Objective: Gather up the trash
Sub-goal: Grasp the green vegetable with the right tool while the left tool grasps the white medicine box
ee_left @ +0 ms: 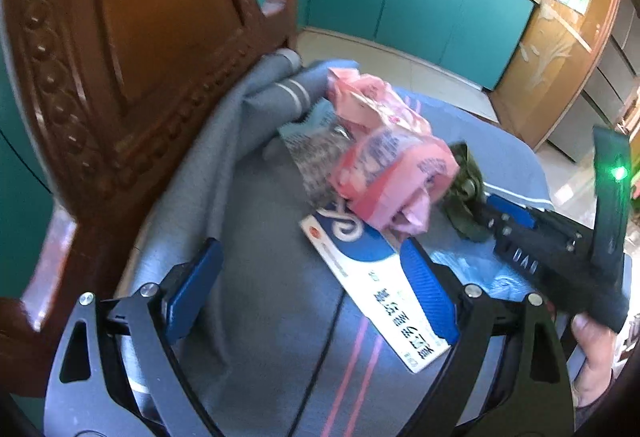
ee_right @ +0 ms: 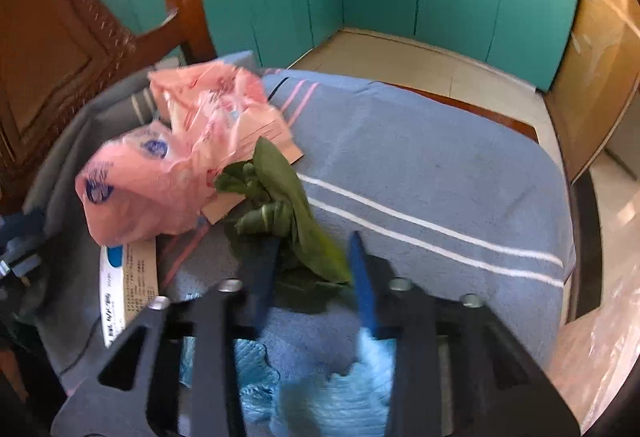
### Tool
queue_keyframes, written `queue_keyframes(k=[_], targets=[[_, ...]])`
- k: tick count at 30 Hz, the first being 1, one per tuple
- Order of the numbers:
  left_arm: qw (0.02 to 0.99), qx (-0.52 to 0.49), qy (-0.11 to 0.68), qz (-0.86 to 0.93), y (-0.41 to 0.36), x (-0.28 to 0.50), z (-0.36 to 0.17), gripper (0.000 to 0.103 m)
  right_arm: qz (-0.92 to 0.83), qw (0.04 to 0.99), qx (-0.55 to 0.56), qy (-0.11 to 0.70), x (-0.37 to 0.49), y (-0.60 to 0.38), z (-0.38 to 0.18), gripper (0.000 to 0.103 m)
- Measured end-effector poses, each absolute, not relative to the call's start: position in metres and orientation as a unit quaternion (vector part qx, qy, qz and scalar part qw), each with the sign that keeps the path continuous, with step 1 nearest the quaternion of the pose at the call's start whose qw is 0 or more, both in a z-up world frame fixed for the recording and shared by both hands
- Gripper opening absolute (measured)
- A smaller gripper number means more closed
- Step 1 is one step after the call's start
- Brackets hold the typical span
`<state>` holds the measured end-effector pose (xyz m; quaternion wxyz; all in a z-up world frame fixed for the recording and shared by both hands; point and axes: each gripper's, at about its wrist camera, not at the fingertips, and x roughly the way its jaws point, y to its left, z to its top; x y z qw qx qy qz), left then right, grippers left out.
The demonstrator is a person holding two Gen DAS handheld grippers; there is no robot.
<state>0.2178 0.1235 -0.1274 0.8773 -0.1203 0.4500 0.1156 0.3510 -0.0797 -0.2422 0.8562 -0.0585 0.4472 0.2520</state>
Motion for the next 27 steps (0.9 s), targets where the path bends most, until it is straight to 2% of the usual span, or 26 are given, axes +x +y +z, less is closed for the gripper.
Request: queue_keyframes(k=[1,2,7,12,14,16,17,18,27], targets=[[0.876,-0.123,0.454,0.108,0.121,0.219,-0.13,0.09,0.251,0.857,-0.043,0.447,0.351,-0.085,-0.24,0.012],[0.874,-0.125,0.458,0.1,0.118,0.22,-0.132,0.09,0.25,0.859,-0.033,0.446,0.35,-0.09,-0.237,0.009],[0.866,-0.134,0.478,0.068,0.103,0.229,-0.144,0.09,0.248,0.871,0.002,0.424,0.341,-0.111,-0.218,0.009],[0.851,-0.151,0.5,0.058,0.094,0.241,-0.162,0.09,0.244,0.867,0.014,0.434,0.342,-0.121,-0.217,0.011],[0.849,-0.149,0.504,0.06,0.091,0.244,-0.165,0.09,0.241,0.865,0.009,0.44,0.345,-0.118,-0.224,0.025],[0.85,-0.144,0.504,0.061,0.087,0.246,-0.167,0.078,0.235,0.867,0.0,0.44,0.347,-0.113,-0.228,0.066],[0.849,-0.142,0.505,0.06,0.085,0.247,-0.167,0.07,0.232,0.87,-0.006,0.435,0.347,-0.11,-0.229,0.07],[0.849,-0.138,0.507,0.058,0.084,0.247,-0.168,0.067,0.229,0.873,-0.015,0.43,0.347,-0.107,-0.23,0.072],[0.855,-0.13,0.497,0.064,0.099,0.238,-0.163,0.048,0.231,0.862,-0.123,0.435,0.347,-0.066,-0.254,0.073]])
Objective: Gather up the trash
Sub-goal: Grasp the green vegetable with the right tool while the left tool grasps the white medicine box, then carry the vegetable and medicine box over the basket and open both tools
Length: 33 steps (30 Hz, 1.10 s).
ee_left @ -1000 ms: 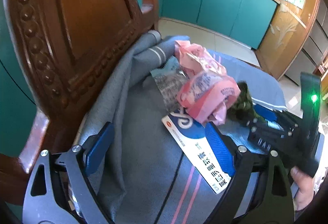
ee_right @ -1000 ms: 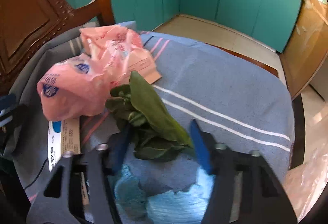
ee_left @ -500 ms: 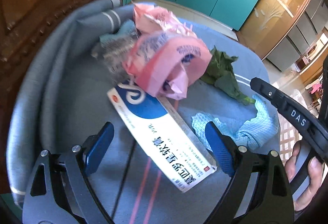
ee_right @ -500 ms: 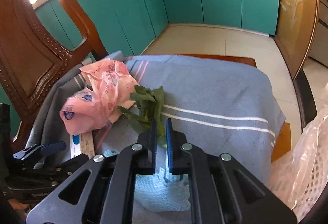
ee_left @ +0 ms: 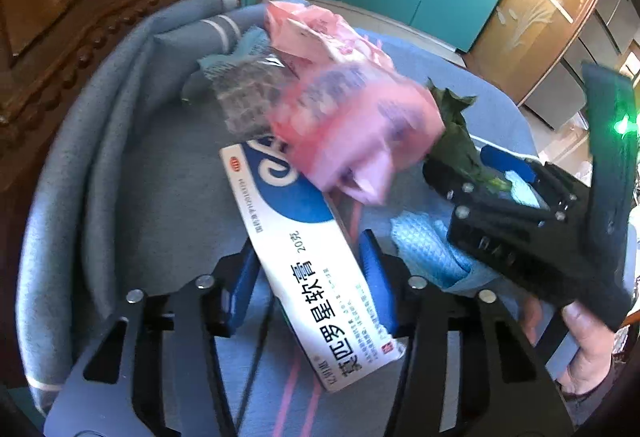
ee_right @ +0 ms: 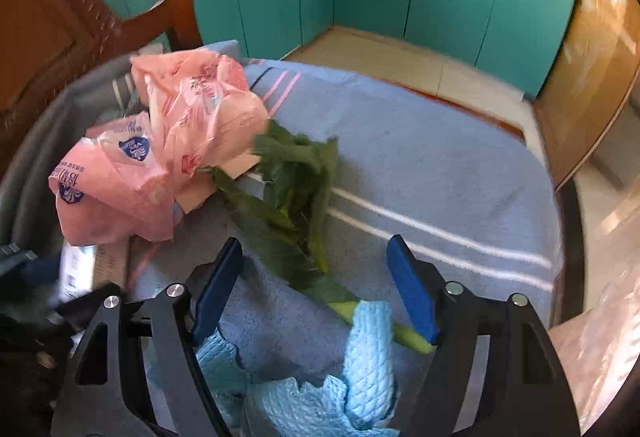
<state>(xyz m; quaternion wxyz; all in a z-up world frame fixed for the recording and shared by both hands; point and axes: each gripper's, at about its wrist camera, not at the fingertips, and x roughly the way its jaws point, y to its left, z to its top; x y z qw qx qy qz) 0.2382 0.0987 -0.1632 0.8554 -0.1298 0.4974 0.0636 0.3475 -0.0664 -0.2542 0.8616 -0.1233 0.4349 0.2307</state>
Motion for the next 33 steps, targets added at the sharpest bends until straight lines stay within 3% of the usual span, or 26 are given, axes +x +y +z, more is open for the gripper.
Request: queue_keyframes(k=[2,4,7,20,24,26,29,33], targets=[[0.86,-0.132,0.488,0.072,0.105,0.235,-0.159,0.044,0.241,0.86,-0.126,0.431,0.344,-0.062,-0.253,0.056],[0.866,-0.14,0.474,0.072,0.109,0.232,-0.153,0.042,0.246,0.86,-0.126,0.43,0.342,-0.06,-0.251,0.03],[0.87,-0.14,0.467,0.07,0.111,0.23,-0.15,0.04,0.247,0.859,-0.122,0.431,0.34,-0.062,-0.249,0.022],[0.855,-0.137,0.493,0.08,0.125,0.228,-0.159,0.04,0.254,0.87,-0.004,0.423,0.328,-0.124,-0.206,0.02],[0.85,-0.131,0.502,0.09,0.123,0.242,-0.165,0.059,0.252,0.875,0.011,0.414,0.325,-0.134,-0.196,0.02],[0.847,-0.118,0.51,0.091,0.118,0.244,-0.169,0.06,0.253,0.874,0.014,0.414,0.325,-0.137,-0.195,0.02],[0.847,-0.093,0.515,0.096,0.107,0.242,-0.176,0.06,0.253,0.872,0.018,0.418,0.326,-0.138,-0.196,0.02],[0.85,-0.082,0.513,0.087,0.102,0.242,-0.174,0.044,0.254,0.871,0.018,0.42,0.326,-0.138,-0.197,0.02]])
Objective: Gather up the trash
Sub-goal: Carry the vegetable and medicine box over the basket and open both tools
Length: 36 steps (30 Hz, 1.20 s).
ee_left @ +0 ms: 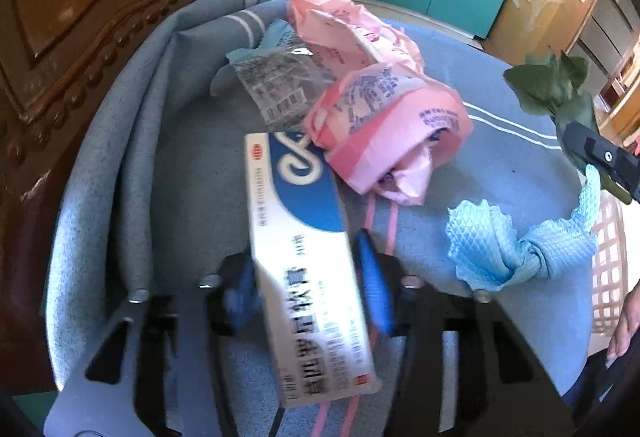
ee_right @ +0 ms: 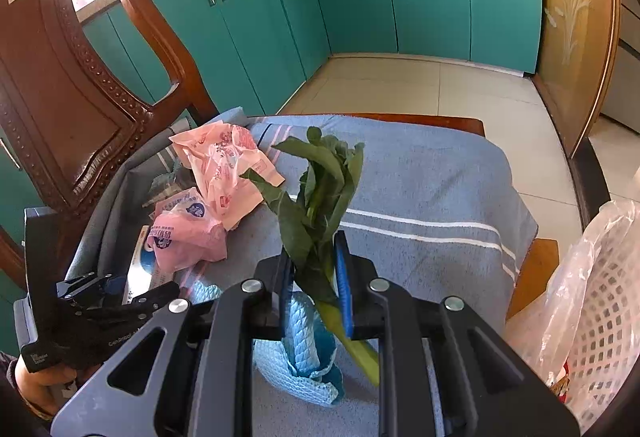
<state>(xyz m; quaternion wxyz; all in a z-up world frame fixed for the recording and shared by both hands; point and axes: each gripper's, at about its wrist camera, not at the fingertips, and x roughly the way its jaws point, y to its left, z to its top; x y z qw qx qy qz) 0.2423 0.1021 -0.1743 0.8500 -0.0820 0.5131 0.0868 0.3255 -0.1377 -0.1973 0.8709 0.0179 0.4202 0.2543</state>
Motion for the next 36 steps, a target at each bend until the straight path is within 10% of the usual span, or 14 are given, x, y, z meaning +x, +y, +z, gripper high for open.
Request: queue_keyframes(k=[36], targets=[[0.938,-0.078,0.339,0.017,0.029,0.218,-0.089,0.044,0.204,0.915,0.069,0.341,0.286,-0.235,-0.143,0.02]])
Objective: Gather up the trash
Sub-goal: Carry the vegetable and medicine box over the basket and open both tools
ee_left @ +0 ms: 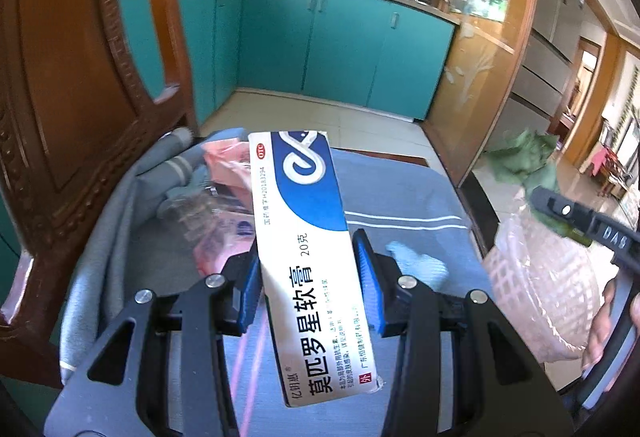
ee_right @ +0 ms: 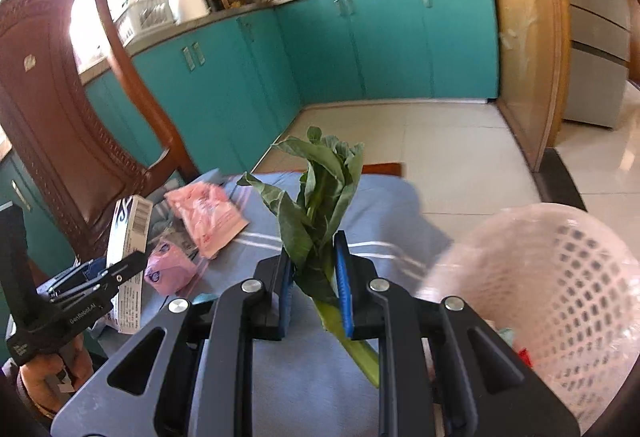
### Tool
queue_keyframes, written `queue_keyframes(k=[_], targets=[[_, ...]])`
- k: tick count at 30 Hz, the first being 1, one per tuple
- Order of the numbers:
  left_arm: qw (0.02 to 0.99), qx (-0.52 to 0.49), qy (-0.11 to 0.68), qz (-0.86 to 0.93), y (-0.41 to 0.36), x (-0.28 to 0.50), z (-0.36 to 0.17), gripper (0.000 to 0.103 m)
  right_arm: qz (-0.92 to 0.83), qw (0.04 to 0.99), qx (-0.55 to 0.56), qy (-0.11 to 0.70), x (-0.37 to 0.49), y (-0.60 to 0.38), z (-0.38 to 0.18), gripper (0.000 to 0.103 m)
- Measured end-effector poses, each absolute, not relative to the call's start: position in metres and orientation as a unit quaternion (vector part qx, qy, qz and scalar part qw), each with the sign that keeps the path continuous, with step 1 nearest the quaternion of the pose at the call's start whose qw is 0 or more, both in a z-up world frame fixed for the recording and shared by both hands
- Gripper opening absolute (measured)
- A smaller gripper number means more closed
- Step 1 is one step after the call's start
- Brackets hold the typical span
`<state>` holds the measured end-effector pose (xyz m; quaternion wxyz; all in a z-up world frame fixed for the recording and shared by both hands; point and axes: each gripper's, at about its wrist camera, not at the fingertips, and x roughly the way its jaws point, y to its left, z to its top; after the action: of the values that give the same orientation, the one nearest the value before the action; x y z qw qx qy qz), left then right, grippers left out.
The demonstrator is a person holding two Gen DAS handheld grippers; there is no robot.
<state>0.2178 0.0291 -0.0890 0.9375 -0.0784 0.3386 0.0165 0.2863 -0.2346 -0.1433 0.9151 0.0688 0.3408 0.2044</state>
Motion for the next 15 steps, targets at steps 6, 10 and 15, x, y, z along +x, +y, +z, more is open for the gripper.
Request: queue_keyframes(k=[6,10,15], targets=[[0.936,-0.075,0.345,0.003,0.009,0.22,-0.089,0.044,0.158,0.925,0.11,0.328,0.274,-0.294,-0.137,0.02],[0.933,-0.066,0.353,-0.025,-0.017,0.22,-0.089,0.044,0.131,0.925,0.126,0.334,0.267,-0.327,-0.14,0.02],[0.928,-0.051,0.363,-0.071,-0.061,0.22,-0.089,0.044,0.094,0.914,0.114,0.378,0.267,-0.347,-0.155,0.02]])
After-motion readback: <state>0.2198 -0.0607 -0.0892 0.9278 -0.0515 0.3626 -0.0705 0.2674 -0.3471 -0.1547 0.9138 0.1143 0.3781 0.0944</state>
